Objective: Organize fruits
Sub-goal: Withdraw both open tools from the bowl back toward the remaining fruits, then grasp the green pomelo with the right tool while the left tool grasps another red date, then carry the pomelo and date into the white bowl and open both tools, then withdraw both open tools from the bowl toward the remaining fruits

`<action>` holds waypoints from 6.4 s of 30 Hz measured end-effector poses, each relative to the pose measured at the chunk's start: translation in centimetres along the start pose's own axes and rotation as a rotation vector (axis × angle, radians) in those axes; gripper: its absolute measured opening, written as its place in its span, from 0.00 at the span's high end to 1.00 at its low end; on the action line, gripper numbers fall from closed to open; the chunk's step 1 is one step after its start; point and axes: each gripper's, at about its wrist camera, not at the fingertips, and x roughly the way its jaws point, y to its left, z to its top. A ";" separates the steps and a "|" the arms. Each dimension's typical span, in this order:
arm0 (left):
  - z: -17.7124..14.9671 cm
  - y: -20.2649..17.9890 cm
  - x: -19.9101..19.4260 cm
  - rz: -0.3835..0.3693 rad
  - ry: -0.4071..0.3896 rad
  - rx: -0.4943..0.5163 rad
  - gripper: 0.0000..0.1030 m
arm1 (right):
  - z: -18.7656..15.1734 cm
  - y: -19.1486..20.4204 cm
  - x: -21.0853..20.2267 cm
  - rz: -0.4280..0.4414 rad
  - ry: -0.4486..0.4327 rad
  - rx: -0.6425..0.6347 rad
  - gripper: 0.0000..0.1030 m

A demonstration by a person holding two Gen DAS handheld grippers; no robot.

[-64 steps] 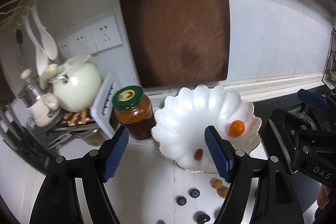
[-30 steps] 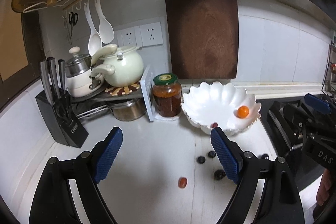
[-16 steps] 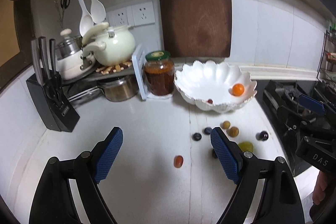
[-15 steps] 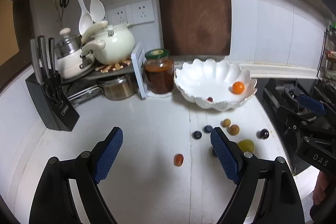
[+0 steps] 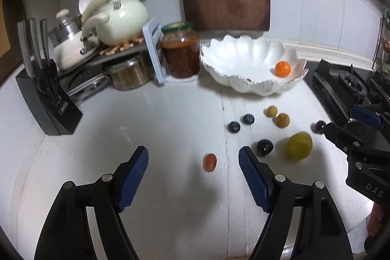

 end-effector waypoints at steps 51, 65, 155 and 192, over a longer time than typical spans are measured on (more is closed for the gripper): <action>-2.0 -1.1 10.3 -0.133 0.146 -0.020 0.84 | -3.0 0.5 7.8 0.066 0.226 0.040 0.52; -0.4 -1.6 6.5 -0.147 0.085 -0.055 0.84 | -1.5 -0.1 5.5 0.080 0.160 0.047 0.52; 22.2 -6.2 19.1 -0.188 0.126 0.030 0.84 | 16.7 -9.5 19.8 0.038 0.233 0.116 0.53; 21.3 -4.4 12.8 -0.122 0.013 -0.001 0.32 | 17.2 -9.8 14.1 -0.013 0.136 0.103 0.41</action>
